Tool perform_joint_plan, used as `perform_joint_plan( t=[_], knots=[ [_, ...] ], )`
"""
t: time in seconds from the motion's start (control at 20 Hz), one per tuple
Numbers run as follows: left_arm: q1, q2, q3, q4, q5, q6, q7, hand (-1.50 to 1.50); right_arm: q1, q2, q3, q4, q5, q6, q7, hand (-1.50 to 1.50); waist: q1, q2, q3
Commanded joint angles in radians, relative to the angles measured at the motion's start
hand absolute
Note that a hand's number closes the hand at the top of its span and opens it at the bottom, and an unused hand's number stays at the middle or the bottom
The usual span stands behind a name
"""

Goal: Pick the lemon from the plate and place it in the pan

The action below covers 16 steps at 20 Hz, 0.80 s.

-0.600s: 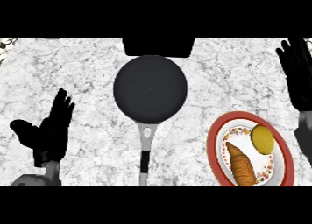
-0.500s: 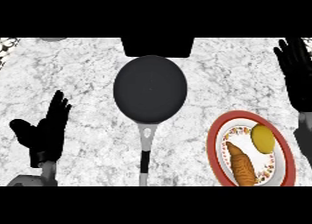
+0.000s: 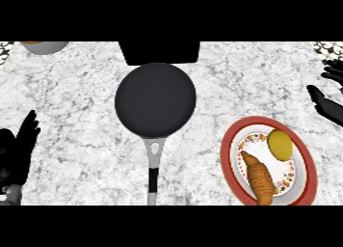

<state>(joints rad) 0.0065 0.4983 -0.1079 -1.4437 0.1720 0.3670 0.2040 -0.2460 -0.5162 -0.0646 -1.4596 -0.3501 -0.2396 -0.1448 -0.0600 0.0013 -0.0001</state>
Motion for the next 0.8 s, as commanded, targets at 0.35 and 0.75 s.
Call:
perform_joint_plan(
  t=[0.35, 0.75],
  knots=[
    [-0.073, 0.021, 0.032, 0.156, -0.027, -0.122, -0.045, 0.00, 0.396, 0.023, -0.100, -0.122, 0.036, 0.138, -0.343, -1.50, 0.048, -0.002, 0.000],
    [-0.094, 0.043, 0.040, 0.141, -0.017, -0.140, -0.012, 0.00, 0.454, -0.310, -0.052, -0.313, 0.260, 0.115, 0.092, -1.50, 0.060, -0.001, -0.006]
  ],
)
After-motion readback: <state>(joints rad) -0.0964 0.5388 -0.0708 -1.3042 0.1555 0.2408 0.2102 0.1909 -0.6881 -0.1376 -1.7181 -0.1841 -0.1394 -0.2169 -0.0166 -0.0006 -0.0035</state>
